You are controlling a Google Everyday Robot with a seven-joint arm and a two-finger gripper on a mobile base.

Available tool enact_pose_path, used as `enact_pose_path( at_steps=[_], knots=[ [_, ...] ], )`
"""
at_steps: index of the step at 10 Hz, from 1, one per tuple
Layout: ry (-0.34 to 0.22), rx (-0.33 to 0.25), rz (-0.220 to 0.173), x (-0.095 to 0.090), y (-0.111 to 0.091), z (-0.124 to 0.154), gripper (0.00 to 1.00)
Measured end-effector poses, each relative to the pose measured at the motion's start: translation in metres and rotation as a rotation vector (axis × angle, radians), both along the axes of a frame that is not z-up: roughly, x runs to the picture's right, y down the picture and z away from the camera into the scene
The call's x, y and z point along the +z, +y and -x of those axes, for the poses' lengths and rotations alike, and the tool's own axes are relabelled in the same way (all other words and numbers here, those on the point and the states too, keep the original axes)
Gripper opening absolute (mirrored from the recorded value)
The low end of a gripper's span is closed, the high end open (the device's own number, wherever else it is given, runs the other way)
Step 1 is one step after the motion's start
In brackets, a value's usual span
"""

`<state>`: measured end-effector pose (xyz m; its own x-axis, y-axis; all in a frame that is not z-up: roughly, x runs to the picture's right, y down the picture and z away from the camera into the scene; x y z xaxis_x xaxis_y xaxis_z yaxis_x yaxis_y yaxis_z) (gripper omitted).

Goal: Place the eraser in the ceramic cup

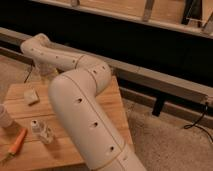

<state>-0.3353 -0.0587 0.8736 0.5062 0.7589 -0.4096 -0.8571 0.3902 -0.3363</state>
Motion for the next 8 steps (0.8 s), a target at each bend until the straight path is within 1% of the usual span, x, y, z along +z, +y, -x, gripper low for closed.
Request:
enact_pose_path(
  at_steps=[2, 4, 6, 8],
  knots=[
    [0.005, -0.001, 0.009, 0.012, -0.004, 0.005, 0.65],
    [0.031, 0.017, 0.030, 0.025, -0.004, 0.005, 0.65],
    [0.050, 0.035, 0.049, 0.035, 0.000, 0.011, 0.65],
    [0.063, 0.053, 0.070, 0.041, 0.006, 0.018, 0.65]
  ],
)
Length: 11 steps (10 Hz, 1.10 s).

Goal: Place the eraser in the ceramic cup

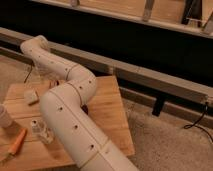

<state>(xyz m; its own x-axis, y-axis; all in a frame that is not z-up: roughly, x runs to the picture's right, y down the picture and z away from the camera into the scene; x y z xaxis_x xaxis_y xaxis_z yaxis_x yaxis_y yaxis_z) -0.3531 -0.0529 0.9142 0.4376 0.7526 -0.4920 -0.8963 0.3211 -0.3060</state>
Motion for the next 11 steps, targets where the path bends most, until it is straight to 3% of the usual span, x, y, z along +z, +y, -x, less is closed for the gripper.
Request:
enact_pose_path(
  at_steps=[4, 11],
  knots=[
    [0.047, 0.029, 0.046, 0.003, 0.016, 0.003, 0.65],
    [0.112, -0.007, 0.168, -0.005, 0.049, -0.007, 0.65]
  ],
)
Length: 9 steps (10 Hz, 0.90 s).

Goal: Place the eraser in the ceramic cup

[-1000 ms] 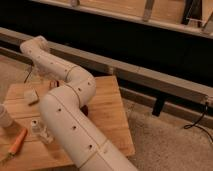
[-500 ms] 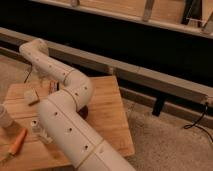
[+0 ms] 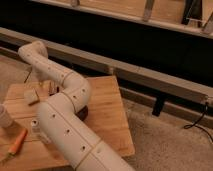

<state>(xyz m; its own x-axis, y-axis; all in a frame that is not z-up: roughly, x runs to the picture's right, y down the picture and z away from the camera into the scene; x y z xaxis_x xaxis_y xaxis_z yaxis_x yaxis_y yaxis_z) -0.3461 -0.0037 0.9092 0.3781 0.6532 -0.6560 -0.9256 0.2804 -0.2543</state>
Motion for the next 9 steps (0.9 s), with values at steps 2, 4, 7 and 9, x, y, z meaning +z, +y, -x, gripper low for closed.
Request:
enact_pose_path(
  at_steps=[2, 4, 7, 9],
  knots=[
    [0.008, 0.011, 0.019, 0.001, 0.003, -0.004, 0.65],
    [0.007, 0.030, 0.018, 0.005, 0.002, -0.007, 0.65],
    [-0.026, 0.073, -0.056, 0.018, -0.016, 0.002, 0.65],
    [-0.060, 0.096, -0.145, 0.030, -0.036, 0.012, 0.65]
  ],
)
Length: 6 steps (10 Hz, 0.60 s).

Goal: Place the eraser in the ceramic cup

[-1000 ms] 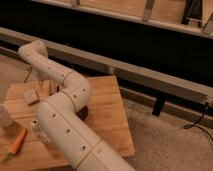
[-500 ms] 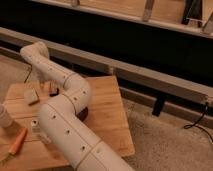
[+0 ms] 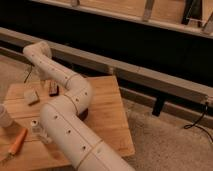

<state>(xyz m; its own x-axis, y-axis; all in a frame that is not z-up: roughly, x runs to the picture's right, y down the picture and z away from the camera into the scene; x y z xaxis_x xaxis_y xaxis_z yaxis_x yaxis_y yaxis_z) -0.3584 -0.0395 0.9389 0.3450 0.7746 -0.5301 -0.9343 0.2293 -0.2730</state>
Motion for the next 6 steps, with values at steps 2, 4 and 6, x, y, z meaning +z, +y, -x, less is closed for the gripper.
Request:
enact_pose_path(
  at_steps=[2, 4, 6],
  knots=[
    [-0.019, 0.000, -0.042, 0.0062, -0.0070, 0.0053, 0.65],
    [-0.026, -0.011, -0.052, 0.0081, -0.0054, 0.0068, 0.65],
    [-0.030, -0.026, -0.055, 0.0081, -0.0002, 0.0060, 0.65]
  ],
)
